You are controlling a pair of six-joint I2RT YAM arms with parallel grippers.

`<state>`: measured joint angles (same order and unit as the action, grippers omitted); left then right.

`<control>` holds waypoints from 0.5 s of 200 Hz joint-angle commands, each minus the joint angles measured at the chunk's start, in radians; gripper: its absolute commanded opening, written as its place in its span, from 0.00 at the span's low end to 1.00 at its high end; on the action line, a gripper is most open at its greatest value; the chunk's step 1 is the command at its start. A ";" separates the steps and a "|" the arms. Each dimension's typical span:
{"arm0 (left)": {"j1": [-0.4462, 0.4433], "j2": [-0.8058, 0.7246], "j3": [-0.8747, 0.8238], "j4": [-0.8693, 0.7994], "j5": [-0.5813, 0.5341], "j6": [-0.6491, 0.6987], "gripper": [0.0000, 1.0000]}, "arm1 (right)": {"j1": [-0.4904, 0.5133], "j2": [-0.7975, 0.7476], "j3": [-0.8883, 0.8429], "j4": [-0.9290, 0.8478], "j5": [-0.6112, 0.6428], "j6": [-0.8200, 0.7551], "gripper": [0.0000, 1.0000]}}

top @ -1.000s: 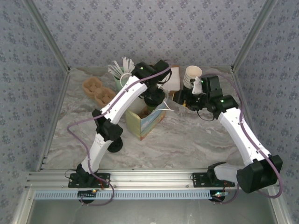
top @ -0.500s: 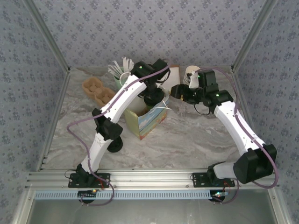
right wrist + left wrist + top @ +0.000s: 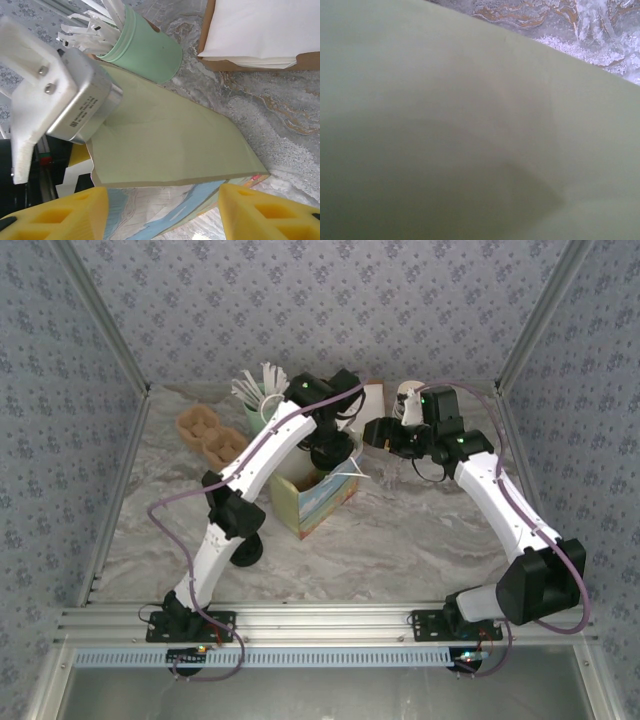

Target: Pack the takeout coffee

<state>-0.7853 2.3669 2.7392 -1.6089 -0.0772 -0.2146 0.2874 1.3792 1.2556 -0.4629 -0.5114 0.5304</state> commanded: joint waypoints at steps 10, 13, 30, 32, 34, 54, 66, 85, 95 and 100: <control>0.004 0.023 0.024 -0.065 0.014 0.039 0.35 | -0.005 -0.006 0.025 -0.016 0.008 -0.015 0.61; 0.005 0.024 0.024 -0.065 0.014 0.040 0.35 | -0.005 -0.008 0.024 -0.020 0.010 -0.015 0.61; 0.003 0.030 0.029 -0.065 0.014 0.049 0.35 | -0.006 -0.014 0.026 -0.039 0.014 -0.020 0.60; 0.003 0.029 0.029 -0.065 0.014 0.050 0.35 | -0.006 -0.015 0.027 -0.043 0.013 -0.021 0.60; 0.004 0.030 0.030 -0.065 0.014 0.051 0.35 | -0.005 -0.015 0.026 -0.045 0.014 -0.022 0.60; 0.004 0.034 0.039 -0.063 0.013 0.064 0.35 | -0.006 -0.030 0.026 -0.071 0.023 -0.029 0.60; 0.004 0.039 0.042 -0.064 0.013 0.071 0.35 | -0.007 -0.039 0.030 -0.092 0.024 -0.036 0.60; 0.005 0.048 0.045 -0.064 0.014 0.073 0.35 | -0.009 -0.059 0.036 -0.127 0.028 -0.050 0.60; 0.006 0.054 0.047 -0.062 0.016 0.075 0.35 | -0.010 -0.069 0.042 -0.154 0.029 -0.057 0.60; 0.006 0.056 0.048 -0.062 0.016 0.075 0.35 | -0.012 -0.076 0.047 -0.170 0.027 -0.061 0.60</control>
<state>-0.7853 2.3962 2.7567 -1.6089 -0.0746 -0.1619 0.2855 1.3540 1.2556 -0.5426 -0.4953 0.5091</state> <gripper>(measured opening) 0.624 0.602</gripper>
